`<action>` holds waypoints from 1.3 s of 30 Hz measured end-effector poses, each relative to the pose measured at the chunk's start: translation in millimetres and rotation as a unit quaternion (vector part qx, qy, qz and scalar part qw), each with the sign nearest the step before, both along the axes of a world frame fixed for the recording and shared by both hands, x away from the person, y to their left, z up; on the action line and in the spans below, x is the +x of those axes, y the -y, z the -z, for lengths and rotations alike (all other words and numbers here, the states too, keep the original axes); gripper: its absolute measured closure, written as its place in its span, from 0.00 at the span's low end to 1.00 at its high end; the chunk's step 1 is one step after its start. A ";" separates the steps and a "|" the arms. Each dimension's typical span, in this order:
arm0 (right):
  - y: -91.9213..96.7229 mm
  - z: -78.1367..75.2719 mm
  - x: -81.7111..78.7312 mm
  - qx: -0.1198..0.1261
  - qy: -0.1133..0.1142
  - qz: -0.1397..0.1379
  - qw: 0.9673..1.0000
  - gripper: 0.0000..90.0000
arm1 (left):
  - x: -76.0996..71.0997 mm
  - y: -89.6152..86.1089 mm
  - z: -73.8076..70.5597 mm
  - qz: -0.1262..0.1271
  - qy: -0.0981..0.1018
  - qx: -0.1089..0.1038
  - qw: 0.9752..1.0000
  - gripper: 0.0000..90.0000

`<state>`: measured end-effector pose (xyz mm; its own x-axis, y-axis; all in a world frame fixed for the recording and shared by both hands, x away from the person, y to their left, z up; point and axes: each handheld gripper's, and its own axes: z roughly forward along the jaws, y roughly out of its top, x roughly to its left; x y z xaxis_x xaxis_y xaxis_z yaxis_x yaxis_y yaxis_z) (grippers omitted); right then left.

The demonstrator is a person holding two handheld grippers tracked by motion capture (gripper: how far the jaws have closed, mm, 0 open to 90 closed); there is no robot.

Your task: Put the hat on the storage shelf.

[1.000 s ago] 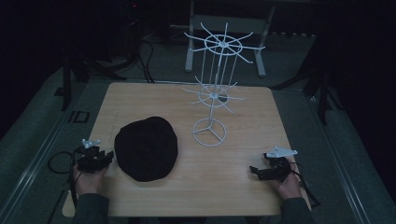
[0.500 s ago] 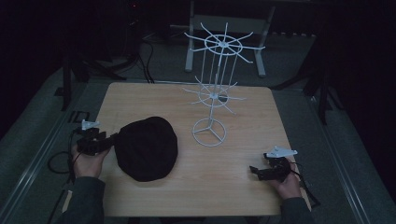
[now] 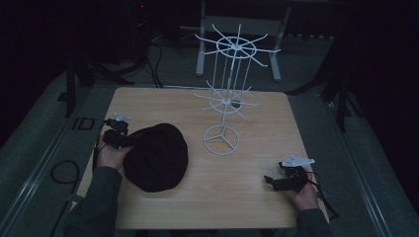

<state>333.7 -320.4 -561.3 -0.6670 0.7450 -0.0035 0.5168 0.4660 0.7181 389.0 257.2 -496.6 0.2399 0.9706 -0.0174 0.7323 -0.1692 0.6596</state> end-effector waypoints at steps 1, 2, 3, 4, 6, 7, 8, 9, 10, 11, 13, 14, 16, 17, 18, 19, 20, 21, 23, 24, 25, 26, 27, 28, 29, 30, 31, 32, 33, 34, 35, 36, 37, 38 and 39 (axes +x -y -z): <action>0.0 0.0 0.0 0.000 0.000 0.000 1.000 0.13 | 3.0 0.2 3.0 0.003 -0.010 -0.002 1.000 0.45; 0.0 0.0 0.0 0.000 0.000 0.000 1.000 0.13 | 4.7 0.7 5.5 0.002 -0.016 -0.003 1.000 0.45; 0.0 0.0 0.0 0.000 0.000 0.000 1.000 0.13 | 7.0 1.4 9.5 0.003 -0.025 0.000 1.000 0.46; 0.0 0.0 0.0 0.000 0.000 0.000 1.000 0.13 | 8.6 1.5 12.5 0.005 -0.031 0.001 0.999 0.46; 0.0 0.0 0.0 0.000 0.000 0.000 1.000 0.13 | 10.7 1.5 16.9 0.004 -0.044 0.002 0.999 0.50; 0.0 0.0 0.0 0.000 0.000 0.000 1.000 0.13 | 10.7 1.5 16.9 0.004 -0.044 0.002 0.999 0.52; 0.0 0.0 0.0 0.000 0.000 0.000 1.000 0.13 | 12.9 2.2 20.8 0.003 -0.060 0.010 0.998 0.54; 0.0 0.0 0.0 0.000 0.000 0.000 1.000 0.13 | 14.3 2.6 22.5 0.003 -0.068 0.008 0.998 0.55; 0.0 0.0 0.0 0.000 0.000 0.000 1.000 0.13 | 15.0 2.7 23.2 0.004 -0.073 0.011 0.997 0.57; 0.0 0.0 0.0 0.000 0.000 0.000 1.000 0.13 | 16.2 3.9 24.9 0.004 -0.077 0.014 0.997 0.58; 0.0 0.0 0.0 0.000 0.000 0.000 1.000 0.13 | 17.8 4.3 28.3 0.009 -0.087 0.014 0.996 0.61; 0.1 0.0 0.0 0.000 0.000 0.000 1.000 0.13 | 18.2 4.2 29.3 0.011 -0.090 0.014 0.996 0.65; 0.1 0.1 0.1 0.000 0.001 0.000 1.000 0.13 | 18.0 4.7 29.9 0.014 -0.088 0.019 0.996 0.72; 0.1 0.0 0.1 0.000 0.001 -0.001 1.000 0.13 | 17.7 4.2 29.1 0.017 -0.086 0.018 0.996 0.76; 0.1 0.1 0.1 0.000 0.001 -0.001 1.000 0.13 | 17.4 3.2 28.5 0.022 -0.085 0.015 0.996 0.80; 0.1 0.0 0.1 -0.001 0.001 -0.001 1.000 0.13 | 17.0 0.9 27.9 0.024 -0.085 0.002 0.996 0.82; 0.1 0.0 0.1 -0.001 0.001 -0.001 1.000 0.13 | 16.7 -0.7 27.9 0.027 -0.084 -0.005 0.996 0.84; 0.1 0.1 0.1 0.000 0.001 -0.001 1.000 0.13 | 16.7 -0.7 27.9 0.027 -0.084 -0.005 0.996 0.85; 0.1 0.0 0.1 -0.001 0.001 -0.001 1.000 0.13 | 15.1 -3.5 29.2 0.025 -0.078 -0.027 0.996 0.86; 0.1 0.0 0.1 -0.001 0.001 -0.001 1.000 0.13 | 12.9 -7.9 30.9 0.022 -0.070 -0.053 0.996 0.86; 0.1 0.0 0.1 0.000 0.001 -0.001 1.000 0.13 | 11.4 -10.8 31.4 0.025 -0.063 -0.064 0.996 0.86; 0.1 0.1 0.1 0.000 0.001 -0.001 1.000 0.13 | 10.2 -12.0 31.4 0.027 -0.057 -0.070 0.996 0.86; 0.1 0.1 0.1 0.000 0.001 -0.001 1.000 0.13 | 7.9 -14.8 30.4 0.034 -0.043 -0.080 0.995 0.86; 0.1 0.0 0.1 -0.001 0.000 0.000 1.000 0.13 | 6.1 -17.2 29.0 0.039 -0.033 -0.092 0.994 0.86; 0.1 0.0 0.0 0.000 0.000 0.000 1.000 0.13 | 4.1 -19.0 27.0 0.042 -0.021 -0.101 0.994 0.86; 0.1 0.0 0.0 0.000 0.000 0.000 1.000 0.13 | 2.7 -20.7 25.0 0.045 -0.015 -0.106 0.993 0.86; 0.1 0.0 0.0 0.000 0.000 0.000 1.000 0.13 | 2.7 -20.7 25.0 0.045 -0.015 -0.106 0.993 0.86; 0.1 0.0 0.0 0.000 0.000 0.000 1.000 0.13 | -0.9 -24.2 18.3 0.048 -0.001 -0.114 0.992 0.86; 0.1 0.0 0.0 0.000 0.000 0.000 1.000 0.13 | -2.4 -25.0 14.9 0.051 0.003 -0.112 0.992 0.86; 0.1 0.0 0.0 0.000 0.000 0.000 1.000 0.13 | -3.5 -25.5 12.4 0.055 0.008 -0.109 0.993 0.86; 0.0 0.0 0.0 0.000 0.000 0.000 1.000 0.13 | -5.3 -25.9 8.3 0.057 0.013 -0.106 0.993 0.86; 0.1 0.0 0.0 0.000 0.000 0.000 1.000 0.13 | -6.2 -26.3 6.0 0.059 0.016 -0.104 0.993 0.86; 0.1 0.0 0.0 0.000 0.000 0.000 1.000 0.13 | -7.3 -26.9 2.5 0.063 0.019 -0.104 0.992 0.86; 0.1 0.0 0.0 0.000 0.000 0.000 1.000 0.13 | -8.1 -27.0 0.4 0.063 0.022 -0.103 0.992 0.86; 0.1 0.0 0.0 0.000 0.000 0.000 1.000 0.13 | -9.2 -27.3 -3.0 0.065 0.027 -0.102 0.992 0.86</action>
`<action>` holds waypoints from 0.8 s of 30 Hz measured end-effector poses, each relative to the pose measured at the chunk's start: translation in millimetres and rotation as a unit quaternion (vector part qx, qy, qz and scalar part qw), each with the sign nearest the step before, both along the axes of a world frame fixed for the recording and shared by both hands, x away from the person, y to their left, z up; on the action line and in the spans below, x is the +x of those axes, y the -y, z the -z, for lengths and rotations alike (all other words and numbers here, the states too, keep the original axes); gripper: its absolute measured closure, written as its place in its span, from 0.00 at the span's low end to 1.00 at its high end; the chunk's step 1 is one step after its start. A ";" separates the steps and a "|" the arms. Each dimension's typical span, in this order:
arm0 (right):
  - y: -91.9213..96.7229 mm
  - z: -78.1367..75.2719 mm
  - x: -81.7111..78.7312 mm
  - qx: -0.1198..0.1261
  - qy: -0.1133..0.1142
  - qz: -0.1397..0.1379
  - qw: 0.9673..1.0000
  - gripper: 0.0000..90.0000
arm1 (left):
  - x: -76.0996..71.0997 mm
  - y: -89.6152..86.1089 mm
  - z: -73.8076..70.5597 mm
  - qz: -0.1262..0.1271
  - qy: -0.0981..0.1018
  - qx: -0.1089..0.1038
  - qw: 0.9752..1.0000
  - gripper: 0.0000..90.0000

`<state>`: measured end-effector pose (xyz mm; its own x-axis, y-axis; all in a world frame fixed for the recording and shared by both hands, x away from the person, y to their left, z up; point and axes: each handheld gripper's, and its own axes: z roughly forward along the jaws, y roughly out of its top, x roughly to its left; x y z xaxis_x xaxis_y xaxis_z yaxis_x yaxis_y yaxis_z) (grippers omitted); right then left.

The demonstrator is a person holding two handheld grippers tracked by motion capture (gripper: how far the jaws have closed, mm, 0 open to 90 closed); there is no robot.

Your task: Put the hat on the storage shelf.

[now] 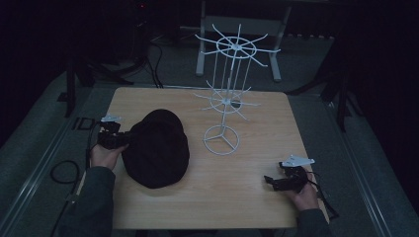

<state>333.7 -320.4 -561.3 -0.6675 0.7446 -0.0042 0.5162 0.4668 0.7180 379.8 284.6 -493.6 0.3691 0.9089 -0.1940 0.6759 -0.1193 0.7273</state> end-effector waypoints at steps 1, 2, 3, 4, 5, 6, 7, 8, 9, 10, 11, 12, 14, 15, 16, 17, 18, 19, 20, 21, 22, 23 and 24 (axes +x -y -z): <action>0.0 0.0 0.0 0.000 0.000 0.000 1.000 0.13 | -0.6 -0.4 -2.0 0.001 0.002 -0.002 1.000 0.86; 0.0 0.0 0.0 0.000 0.000 0.000 1.000 0.13 | -0.6 -0.4 -2.0 0.001 0.002 -0.002 1.000 0.86; 0.0 0.0 0.0 0.000 0.000 0.000 1.000 0.13 | -1.7 -1.4 -8.0 0.001 0.008 -0.009 1.000 0.86; 0.0 0.0 0.0 0.000 0.000 0.000 1.000 0.13 | -2.0 -2.0 -10.6 0.002 0.010 -0.012 1.000 0.86; 0.0 0.0 0.0 0.000 0.000 0.000 1.000 0.13 | -2.2 -2.2 -12.4 0.001 0.012 -0.017 1.000 0.86; 0.0 0.0 0.0 0.000 0.000 0.000 1.000 0.13 | -2.6 -3.0 -15.7 0.000 0.016 -0.020 1.000 0.86; 0.0 0.0 0.0 0.000 0.000 0.000 1.000 0.13 | -2.9 -3.3 -17.7 -0.001 0.017 -0.022 1.000 0.86; 0.0 0.0 0.0 0.000 0.000 0.000 1.000 0.13 | -2.9 -3.3 -17.7 -0.001 0.017 -0.022 1.000 0.86; 0.0 0.0 0.0 0.000 0.000 0.000 1.000 0.13 | -3.6 -4.3 -23.6 -0.004 0.022 -0.028 0.999 0.86; 0.0 0.0 0.0 0.000 0.000 0.000 1.000 0.13 | -4.0 -4.7 -26.3 -0.005 0.024 -0.030 0.999 0.86; 0.0 0.0 0.0 0.000 0.000 0.000 1.000 0.13 | -4.2 -5.1 -28.2 -0.007 0.027 -0.032 0.999 0.86; 0.0 0.0 0.0 0.000 0.000 0.000 1.000 0.13 | -4.7 -6.2 -31.2 -0.008 0.029 -0.036 0.999 0.86; 0.0 0.0 0.0 0.000 0.000 0.000 1.000 0.13 | -5.0 -6.5 -32.9 -0.010 0.031 -0.039 0.999 0.86; 0.0 0.0 0.0 0.000 0.000 0.000 1.000 0.13 | -5.9 -8.3 -38.0 -0.013 0.036 -0.045 0.998 0.86; 0.0 0.0 0.0 0.000 0.000 0.000 1.000 0.13 | -6.3 -9.0 -40.2 -0.015 0.039 -0.048 0.998 0.86; 0.0 0.0 0.0 0.000 0.000 0.000 1.000 0.13 | -6.6 -9.7 -41.9 -0.015 0.041 -0.049 0.998 0.86; 0.0 0.0 0.0 0.000 0.000 0.000 1.000 0.13 | -7.0 -10.7 -44.6 -0.017 0.045 -0.052 0.997 0.86; 0.0 0.0 0.0 0.000 0.000 0.000 1.000 0.13 | -7.3 -11.2 -46.1 -0.019 0.046 -0.056 0.997 0.86; 0.0 0.0 0.0 0.000 0.000 0.000 1.000 0.13 | -7.8 -12.3 -48.5 -0.020 0.049 -0.059 0.997 0.86; 0.0 0.0 0.0 0.000 0.000 0.000 1.000 0.13 | -8.0 -12.8 -49.7 -0.022 0.051 -0.063 0.996 0.86; 0.0 0.0 0.0 0.000 0.000 0.000 1.000 0.13 | -8.4 -13.8 -51.7 -0.022 0.053 -0.067 0.996 0.86; 0.0 0.0 0.0 0.000 0.000 0.000 1.000 0.13 | -8.8 -14.5 -53.3 -0.023 0.054 -0.069 0.996 0.86; 0.0 0.0 0.0 0.000 0.000 0.000 1.000 0.13 | -9.1 -14.9 -54.9 -0.024 0.056 -0.070 0.996 0.86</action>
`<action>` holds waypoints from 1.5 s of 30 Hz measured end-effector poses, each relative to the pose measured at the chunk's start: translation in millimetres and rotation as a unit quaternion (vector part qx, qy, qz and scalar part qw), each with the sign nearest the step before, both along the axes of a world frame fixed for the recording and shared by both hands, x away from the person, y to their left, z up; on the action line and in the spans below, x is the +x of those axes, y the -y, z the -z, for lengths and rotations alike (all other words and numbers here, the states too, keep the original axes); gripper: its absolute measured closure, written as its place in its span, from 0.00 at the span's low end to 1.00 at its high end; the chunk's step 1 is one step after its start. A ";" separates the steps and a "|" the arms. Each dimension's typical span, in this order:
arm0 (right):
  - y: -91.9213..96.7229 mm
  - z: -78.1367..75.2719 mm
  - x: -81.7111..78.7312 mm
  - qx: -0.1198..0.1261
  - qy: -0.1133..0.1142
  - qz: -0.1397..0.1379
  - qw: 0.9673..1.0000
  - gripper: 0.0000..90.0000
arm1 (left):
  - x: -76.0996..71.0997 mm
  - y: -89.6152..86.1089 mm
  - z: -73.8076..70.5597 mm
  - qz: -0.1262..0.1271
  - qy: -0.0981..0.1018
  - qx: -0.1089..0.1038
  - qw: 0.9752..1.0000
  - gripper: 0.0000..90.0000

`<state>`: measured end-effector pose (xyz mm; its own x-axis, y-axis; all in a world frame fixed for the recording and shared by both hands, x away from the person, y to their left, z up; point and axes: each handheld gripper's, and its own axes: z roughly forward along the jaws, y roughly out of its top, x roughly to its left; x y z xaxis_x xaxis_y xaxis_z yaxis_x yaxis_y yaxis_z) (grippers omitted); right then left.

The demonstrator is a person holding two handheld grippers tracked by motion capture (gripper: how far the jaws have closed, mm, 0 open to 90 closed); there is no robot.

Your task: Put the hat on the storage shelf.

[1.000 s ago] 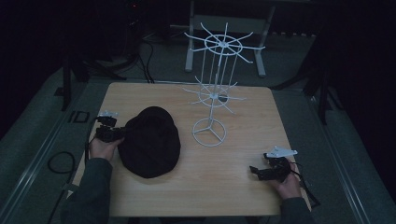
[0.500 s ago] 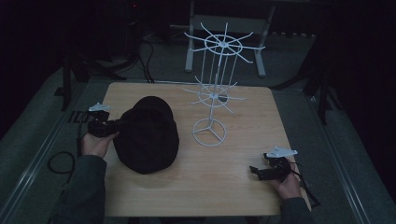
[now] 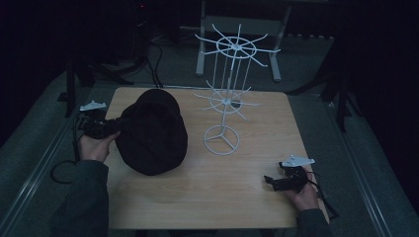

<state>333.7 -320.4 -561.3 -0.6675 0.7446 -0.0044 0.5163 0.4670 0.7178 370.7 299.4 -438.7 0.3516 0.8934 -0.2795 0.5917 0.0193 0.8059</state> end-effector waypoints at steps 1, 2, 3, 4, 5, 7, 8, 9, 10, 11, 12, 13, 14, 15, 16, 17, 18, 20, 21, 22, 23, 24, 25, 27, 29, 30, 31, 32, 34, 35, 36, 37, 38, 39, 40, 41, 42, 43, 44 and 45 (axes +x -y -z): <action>0.0 0.0 0.0 0.000 0.000 0.000 1.000 0.13 | -0.2 -0.3 -1.3 -0.001 0.000 0.000 1.000 0.86; 0.0 0.0 0.0 0.000 0.000 0.000 1.000 0.13 | -0.4 -0.5 -3.5 -0.004 0.002 -0.002 1.000 0.86; 0.0 0.0 0.0 0.000 0.000 0.000 1.000 0.13 | -0.8 -0.8 -5.4 -0.004 0.004 -0.002 1.000 0.86; 0.0 0.0 0.0 0.000 0.000 0.000 1.000 0.13 | -1.0 -1.1 -7.0 -0.004 0.006 -0.003 1.000 0.86; 0.0 0.0 0.0 0.000 0.000 0.000 1.000 0.13 | -1.1 -1.3 -8.7 -0.004 0.007 -0.005 1.000 0.86; 0.0 0.0 0.0 0.000 0.000 0.000 1.000 0.13 | -1.2 -2.1 -11.4 -0.005 0.010 -0.010 1.000 0.86; 0.0 0.0 0.0 0.000 0.000 0.000 1.000 0.13 | -1.4 -2.6 -13.2 -0.006 0.013 -0.013 1.000 0.86; 0.0 0.0 0.0 0.000 0.000 0.000 1.000 0.13 | -1.5 -2.9 -14.1 -0.007 0.014 -0.016 1.000 0.86; 0.0 0.0 0.0 0.000 0.000 0.000 1.000 0.13 | -1.5 -2.9 -14.1 -0.007 0.014 -0.016 1.000 0.86; 0.0 0.0 0.0 0.000 0.000 0.000 1.000 0.13 | -1.7 -3.6 -16.6 -0.007 0.018 -0.024 1.000 0.86; 0.0 0.0 0.0 0.000 0.000 0.000 1.000 0.13 | -1.7 -3.9 -17.8 -0.007 0.020 -0.028 0.999 0.86; 0.0 0.0 0.0 0.000 0.000 0.000 1.000 0.13 | -1.7 -4.0 -18.7 -0.007 0.021 -0.029 0.999 0.86; 0.0 0.0 0.0 0.000 0.000 0.000 1.000 0.13 | -1.6 -4.2 -20.0 -0.007 0.022 -0.031 0.999 0.86; 0.0 0.0 0.0 0.000 0.000 0.000 1.000 0.13 | -1.6 -4.2 -21.0 -0.007 0.023 -0.033 0.999 0.86; 0.0 0.0 0.0 0.000 0.000 0.000 1.000 0.13 | -1.4 -4.0 -22.3 -0.008 0.025 -0.034 0.999 0.86; 0.0 0.0 0.0 0.000 0.000 0.000 1.000 0.13 | -1.4 -4.0 -22.3 -0.008 0.025 -0.034 0.999 0.86; 0.0 0.0 0.0 0.000 0.000 0.000 1.000 0.13 | -1.2 -4.1 -23.7 -0.008 0.027 -0.037 0.999 0.86; 0.0 0.0 0.0 0.000 0.000 0.000 1.000 0.13 | -1.0 -4.4 -25.3 -0.009 0.030 -0.044 0.999 0.86; 0.0 0.0 0.0 0.000 0.000 0.000 1.000 0.13 | -0.9 -4.6 -26.0 -0.009 0.031 -0.049 0.998 0.85; 0.0 0.0 0.0 0.000 0.000 0.000 1.000 0.13 | -0.9 -4.9 -26.9 -0.010 0.032 -0.054 0.998 0.85; 0.0 0.0 0.0 0.000 0.000 0.000 1.000 0.13 | -0.9 -5.3 -27.5 -0.010 0.034 -0.056 0.998 0.85; 0.0 0.0 0.0 0.000 0.000 0.000 1.000 0.13 | -0.9 -5.4 -28.4 -0.010 0.035 -0.058 0.998 0.85; 0.0 0.0 0.0 0.000 0.000 0.000 1.000 0.13 | -0.9 -5.3 -29.1 -0.011 0.035 -0.060 0.998 0.85; 0.0 0.0 0.0 0.000 0.000 0.000 1.000 0.13 | -0.7 -4.9 -30.9 -0.012 0.037 -0.062 0.997 0.85; 0.0 0.0 0.0 0.000 0.000 0.000 1.000 0.13 | -0.4 -4.2 -33.0 -0.011 0.039 -0.063 0.997 0.85; 0.0 0.0 0.0 0.000 0.000 0.000 1.000 0.13 | -0.3 -3.8 -34.1 -0.010 0.040 -0.064 0.997 0.85; 0.0 0.0 0.0 0.000 0.000 0.000 1.000 0.13 | -0.1 -3.4 -35.4 -0.010 0.041 -0.065 0.997 0.85; 0.0 0.0 0.0 0.000 0.000 0.000 1.000 0.13 | 0.1 -2.9 -36.4 -0.009 0.042 -0.067 0.997 0.85; 0.0 0.0 0.0 0.000 0.000 0.000 1.000 0.13 | 0.7 -2.1 -38.2 -0.007 0.044 -0.070 0.997 0.85; 0.0 0.0 0.1 0.000 0.001 0.000 1.000 0.13 | 1.0 -2.0 -38.7 -0.008 0.045 -0.073 0.996 0.85; 0.0 0.1 0.1 0.000 0.001 0.000 1.000 0.13 | 1.2 -2.0 -39.2 -0.007 0.045 -0.074 0.996 0.85; 0.0 0.0 0.1 0.000 0.001 0.000 1.000 0.13 | 1.6 -2.1 -39.8 -0.007 0.045 -0.077 0.996 0.85; 0.0 0.0 0.1 0.000 0.001 0.000 1.000 0.13 | 1.9 -1.9 -40.2 -0.007 0.046 -0.080 0.996 0.85; 0.0 0.0 0.1 0.000 0.001 0.000 1.000 0.13 | 2.2 -1.9 -40.8 -0.007 0.046 -0.081 0.996 0.85; 0.0 0.0 0.1 0.000 0.001 0.000 1.000 0.13 | 2.4 -1.2 -41.8 -0.007 0.048 -0.083 0.995 0.85; 0.0 0.0 0.1 0.000 0.001 0.000 1.000 0.13 | 2.6 -1.2 -42.4 -0.005 0.049 -0.083 0.995 0.85; 0.0 0.1 0.1 0.000 0.001 0.000 1.000 0.13 | 2.7 -0.6 -43.5 -0.006 0.049 -0.084 0.995 0.85; 0.0 0.0 0.1 0.000 0.001 0.000 1.000 0.13 | 3.0 -0.2 -44.8 -0.003 0.052 -0.084 0.995 0.85; 0.0 0.0 0.1 0.000 0.001 0.000 1.000 0.13 | 3.1 0.4 -45.7 -0.004 0.053 -0.085 0.995 0.85; -0.1 0.0 0.1 0.001 0.001 0.000 1.000 0.13 | 3.4 0.9 -46.7 -0.002 0.054 -0.086 0.995 0.85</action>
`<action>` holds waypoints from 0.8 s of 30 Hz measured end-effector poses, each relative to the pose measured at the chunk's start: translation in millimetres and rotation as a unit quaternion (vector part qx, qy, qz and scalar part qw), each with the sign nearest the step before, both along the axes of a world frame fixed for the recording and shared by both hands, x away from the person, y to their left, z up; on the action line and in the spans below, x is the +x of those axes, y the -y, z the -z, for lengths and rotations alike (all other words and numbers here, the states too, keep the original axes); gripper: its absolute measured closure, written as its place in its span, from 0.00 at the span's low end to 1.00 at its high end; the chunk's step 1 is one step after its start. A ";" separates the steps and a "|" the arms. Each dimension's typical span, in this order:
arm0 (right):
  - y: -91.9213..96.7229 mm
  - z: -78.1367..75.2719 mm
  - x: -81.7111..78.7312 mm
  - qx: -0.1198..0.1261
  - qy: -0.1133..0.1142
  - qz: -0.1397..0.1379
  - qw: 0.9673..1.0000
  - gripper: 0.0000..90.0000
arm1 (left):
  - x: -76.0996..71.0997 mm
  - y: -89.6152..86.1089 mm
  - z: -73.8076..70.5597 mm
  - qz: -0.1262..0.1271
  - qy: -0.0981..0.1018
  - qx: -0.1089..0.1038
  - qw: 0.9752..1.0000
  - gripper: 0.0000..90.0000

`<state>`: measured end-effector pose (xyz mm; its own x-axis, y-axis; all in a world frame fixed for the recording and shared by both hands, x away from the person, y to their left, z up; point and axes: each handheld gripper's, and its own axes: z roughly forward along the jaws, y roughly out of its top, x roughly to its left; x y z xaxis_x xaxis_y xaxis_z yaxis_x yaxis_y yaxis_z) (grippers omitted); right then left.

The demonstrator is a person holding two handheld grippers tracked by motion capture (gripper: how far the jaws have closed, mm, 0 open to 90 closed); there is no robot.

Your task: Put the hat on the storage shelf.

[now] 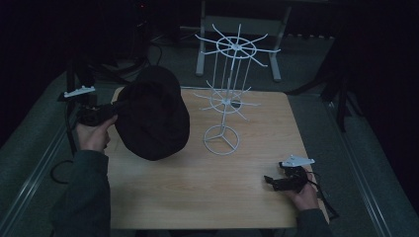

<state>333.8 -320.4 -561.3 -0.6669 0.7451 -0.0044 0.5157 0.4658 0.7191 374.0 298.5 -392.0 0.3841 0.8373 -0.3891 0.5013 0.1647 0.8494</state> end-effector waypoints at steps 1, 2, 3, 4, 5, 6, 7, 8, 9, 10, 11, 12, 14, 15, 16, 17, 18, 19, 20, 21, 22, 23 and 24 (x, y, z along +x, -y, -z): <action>-0.1 0.0 0.0 0.000 0.000 0.000 1.000 0.13 | 0.4 0.8 -1.2 0.002 0.001 -0.002 1.000 0.85; -0.1 0.0 0.0 0.000 0.000 0.001 1.000 0.13 | 0.7 1.4 -2.1 0.002 0.003 -0.003 1.000 0.85; -0.1 0.0 0.0 0.000 0.000 0.001 1.000 0.13 | 1.0 1.7 -2.6 0.003 0.004 -0.004 1.000 0.85; -0.1 0.0 0.0 0.000 0.000 0.001 1.000 0.13 | 1.4 1.9 -3.3 0.004 0.005 -0.007 1.000 0.85; -0.1 0.0 0.0 0.000 0.000 0.001 1.000 0.13 | 1.8 2.2 -3.6 0.004 0.005 -0.009 1.000 0.85; -0.1 0.0 0.0 0.000 0.000 0.001 1.000 0.13 | 2.0 2.4 -3.9 0.004 0.005 -0.011 1.000 0.85; -0.1 0.0 0.0 0.000 0.000 0.001 1.000 0.13 | 2.3 2.6 -4.3 0.005 0.006 -0.012 1.000 0.85; -0.1 0.0 0.0 0.000 0.000 0.001 1.000 0.13 | 2.6 2.9 -4.9 0.006 0.006 -0.014 1.000 0.85; -0.1 0.0 0.0 0.000 0.000 0.001 1.000 0.13 | 2.9 3.4 -5.7 0.006 0.007 -0.014 1.000 0.85; -0.1 0.0 0.0 0.000 0.000 0.001 1.000 0.13 | 3.4 4.0 -6.9 0.008 0.008 -0.014 1.000 0.85; -0.1 0.0 0.0 0.000 0.000 0.001 1.000 0.13 | 3.7 4.5 -7.8 0.008 0.008 -0.015 1.000 0.85; -0.1 0.0 0.0 0.000 0.000 0.001 1.000 0.13 | 4.1 5.0 -9.4 0.009 0.010 -0.014 1.000 0.85; -0.1 0.0 0.0 0.000 0.000 0.001 1.000 0.13 | 4.6 5.9 -11.8 0.011 0.012 -0.015 1.000 0.85; -0.1 0.0 0.0 0.000 0.000 0.001 1.000 0.13 | 4.8 6.4 -13.2 0.011 0.014 -0.017 1.000 0.85; 0.0 0.0 0.0 0.000 0.001 0.001 1.000 0.13 | 4.9 6.6 -14.8 0.012 0.016 -0.020 1.000 0.85; 0.0 0.0 0.1 0.000 0.001 0.000 1.000 0.13 | 5.1 6.8 -15.4 0.013 0.018 -0.025 0.999 0.85; 0.0 0.0 0.1 0.000 0.001 0.000 1.000 0.13 | 5.2 6.7 -16.2 0.014 0.019 -0.029 0.999 0.85; -0.1 0.0 0.0 0.000 0.001 0.001 1.000 0.13 | 5.5 6.8 -17.0 0.015 0.020 -0.031 0.999 0.85; 0.0 0.0 0.1 0.000 0.001 0.001 1.000 0.13 | 5.7 7.1 -17.6 0.015 0.022 -0.033 0.999 0.85; -0.1 0.0 0.1 0.000 0.001 0.001 1.000 0.13 | 5.8 7.5 -18.5 0.015 0.022 -0.035 0.999 0.85; -0.1 0.0 0.1 0.000 0.001 0.001 1.000 0.13 | 6.0 7.8 -19.4 0.016 0.022 -0.033 0.999 0.85; 0.0 0.0 0.1 0.000 0.001 0.001 1.000 0.13 | 6.3 8.5 -20.3 0.015 0.023 -0.031 0.999 0.85; 0.0 0.0 0.1 0.000 0.001 0.000 1.000 0.13 | 6.6 9.3 -21.2 0.016 0.023 -0.030 0.999 0.85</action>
